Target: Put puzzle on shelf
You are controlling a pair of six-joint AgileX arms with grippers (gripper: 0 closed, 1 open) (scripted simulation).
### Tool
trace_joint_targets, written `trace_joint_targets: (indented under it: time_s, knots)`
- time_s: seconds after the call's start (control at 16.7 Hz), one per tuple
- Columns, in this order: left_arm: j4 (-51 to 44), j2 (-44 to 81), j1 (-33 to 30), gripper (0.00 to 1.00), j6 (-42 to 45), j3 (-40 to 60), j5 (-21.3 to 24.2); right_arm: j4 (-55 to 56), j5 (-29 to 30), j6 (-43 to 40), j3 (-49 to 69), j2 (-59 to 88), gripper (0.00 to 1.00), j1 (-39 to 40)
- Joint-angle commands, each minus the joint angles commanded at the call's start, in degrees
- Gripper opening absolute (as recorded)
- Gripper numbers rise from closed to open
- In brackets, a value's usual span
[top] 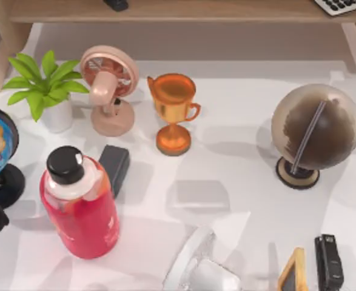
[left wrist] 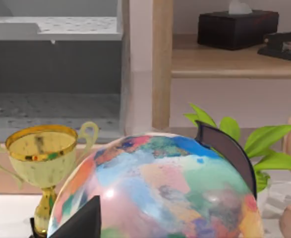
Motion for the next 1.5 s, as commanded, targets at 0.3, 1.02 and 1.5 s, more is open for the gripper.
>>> trace_joint_targets:
  time_s: [0.3, 1.02, 1.5]
  knots:
    - [0.00, 0.00, 0.00, 1.00, 0.00, 0.00, 0.00, 4.31, 0.10, 0.44, -2.12, 2.11, 1.00, 0.43]
    - [0.00, 0.00, 0.00, 1.00, 0.00, 0.00, 0.00, 9.25, 0.26, 1.08, -4.20, 4.96, 0.62, 1.06]
    - [0.00, 0.00, 0.00, 1.00, 0.00, 0.00, 0.00, 9.25, 0.26, 1.08, -4.20, 4.96, 0.02, 1.06]
